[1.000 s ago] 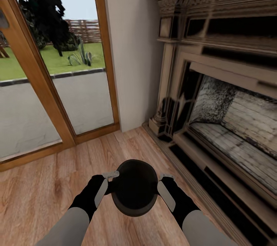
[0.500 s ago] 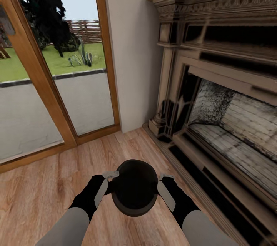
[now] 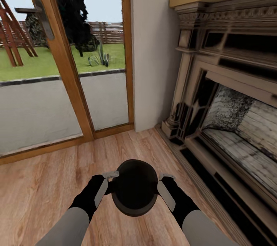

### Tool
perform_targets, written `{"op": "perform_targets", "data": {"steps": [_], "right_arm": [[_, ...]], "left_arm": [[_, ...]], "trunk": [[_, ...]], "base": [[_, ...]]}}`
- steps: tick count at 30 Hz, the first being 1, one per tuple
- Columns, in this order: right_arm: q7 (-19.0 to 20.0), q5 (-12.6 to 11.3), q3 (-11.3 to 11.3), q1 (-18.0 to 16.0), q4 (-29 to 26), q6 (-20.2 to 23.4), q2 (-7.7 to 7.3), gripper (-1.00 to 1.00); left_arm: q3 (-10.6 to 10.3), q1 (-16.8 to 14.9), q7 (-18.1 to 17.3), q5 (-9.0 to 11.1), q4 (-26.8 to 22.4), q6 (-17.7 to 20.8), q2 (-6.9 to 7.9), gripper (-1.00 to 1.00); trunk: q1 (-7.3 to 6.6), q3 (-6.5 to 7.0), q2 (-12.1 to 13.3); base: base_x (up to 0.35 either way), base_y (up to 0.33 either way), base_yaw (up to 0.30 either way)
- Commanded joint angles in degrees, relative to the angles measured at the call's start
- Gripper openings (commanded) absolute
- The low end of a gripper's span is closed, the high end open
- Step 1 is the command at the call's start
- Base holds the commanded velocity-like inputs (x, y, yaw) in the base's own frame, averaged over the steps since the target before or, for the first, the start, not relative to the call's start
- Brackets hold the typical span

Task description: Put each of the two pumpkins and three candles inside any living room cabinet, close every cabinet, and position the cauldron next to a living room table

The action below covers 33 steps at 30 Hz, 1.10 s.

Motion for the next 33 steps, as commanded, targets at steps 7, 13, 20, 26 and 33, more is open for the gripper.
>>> {"op": "perform_targets", "data": {"steps": [7, 13, 20, 26, 33], "right_arm": [[0.07, -0.68, 0.43, -0.06, -0.13, -0.53, 0.0, -1.0], [0.07, -0.68, 0.44, -0.06, -0.13, -0.45, 0.0, -1.0], [0.07, -0.68, 0.45, -0.06, -0.13, -0.37, 0.0, -1.0], [0.07, -0.68, 0.45, -0.06, -0.13, -0.35, 0.0, -1.0], [0.07, -0.6, 0.45, -0.06, -0.13, -0.3, 0.0, -1.0]], "left_arm": [[-0.05, 0.01, 0.03, 0.26, 0.13, 0.04, 0.0, -1.0], [-0.05, -0.02, 0.06, 0.26, 0.13, 0.1, 0.0, -1.0], [-0.02, 0.02, 0.04, 0.26, 0.13, 0.04, 0.0, -1.0], [0.04, 0.02, 0.08, 0.26, 0.13, 0.04, 0.0, -1.0], [0.04, 0.02, 0.04, 0.26, 0.13, -0.07, 0.0, -1.0]], "trunk": [[-1.55, 1.43, 2.82], [-1.99, 1.92, 3.62], [-1.99, 2.08, 3.62], [-1.99, 2.21, 3.62], [-1.99, 2.34, 3.62]], "base": [[-0.001, 0.0, 0.282], [0.0, 0.0, 0.282], [0.0, 0.0, 0.282], [-0.029, 0.0, 0.282], [-0.127, 0.0, 0.283]]}}
